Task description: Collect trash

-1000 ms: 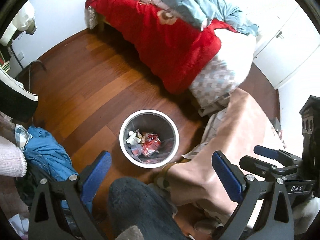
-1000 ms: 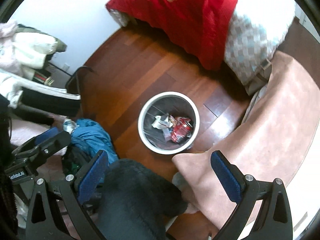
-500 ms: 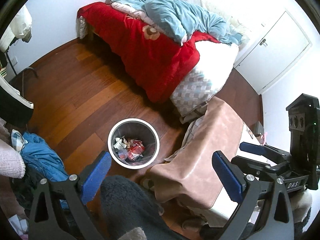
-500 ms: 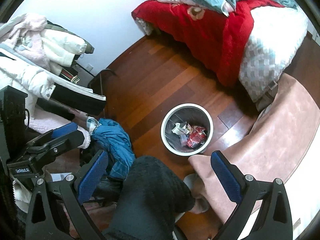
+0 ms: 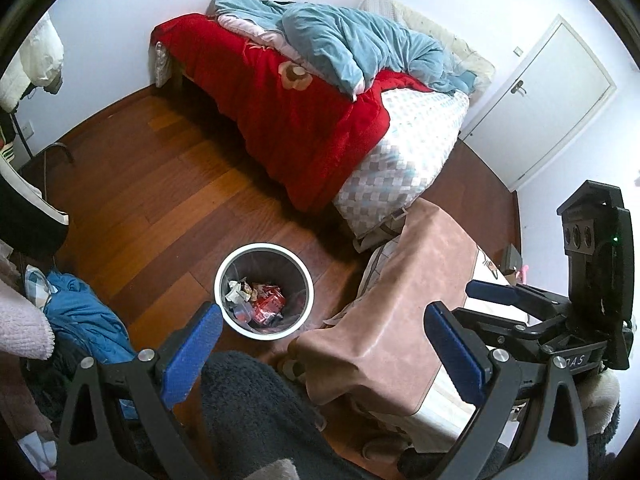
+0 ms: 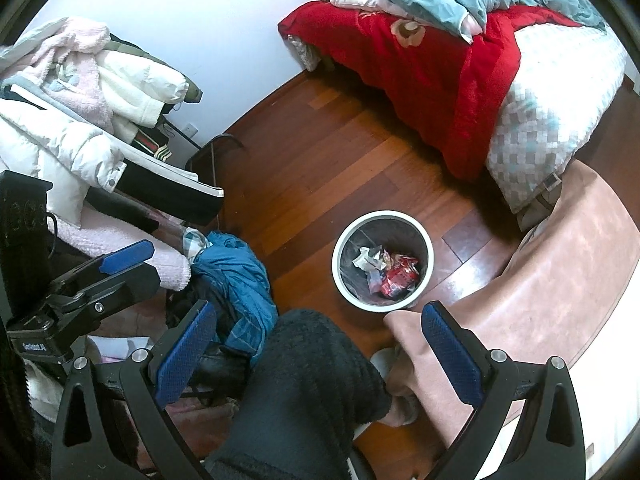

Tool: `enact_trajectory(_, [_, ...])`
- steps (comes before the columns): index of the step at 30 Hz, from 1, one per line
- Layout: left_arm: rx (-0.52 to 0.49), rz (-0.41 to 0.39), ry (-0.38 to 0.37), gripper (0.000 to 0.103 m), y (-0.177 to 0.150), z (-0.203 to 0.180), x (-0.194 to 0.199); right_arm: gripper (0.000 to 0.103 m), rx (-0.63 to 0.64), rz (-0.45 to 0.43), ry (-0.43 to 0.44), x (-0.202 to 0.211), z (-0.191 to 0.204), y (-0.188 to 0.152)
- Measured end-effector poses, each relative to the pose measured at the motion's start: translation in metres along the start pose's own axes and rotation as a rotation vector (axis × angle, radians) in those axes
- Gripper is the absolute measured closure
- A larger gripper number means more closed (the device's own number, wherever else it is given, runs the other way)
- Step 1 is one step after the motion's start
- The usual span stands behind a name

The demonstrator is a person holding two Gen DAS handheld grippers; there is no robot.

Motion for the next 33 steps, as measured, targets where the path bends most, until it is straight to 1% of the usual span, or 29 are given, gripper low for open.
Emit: enact_trajectory(33, [0.000, 0.021, 0.015, 0.000, -0.006, 0.002, -0.003, 0.000, 0.010, 0.006, -0.024, 0.013, 0.002, -0.002])
Point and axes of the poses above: each gripper's, at about its wrist camera, not at the fingertips, and x roughly against the way its jaws point, z to its left, y to its top, the point moved 4 cm from there along -x, roughly the way its jaws point, and after that the axes turned 6 degrees about z, right-handed, at the moved point
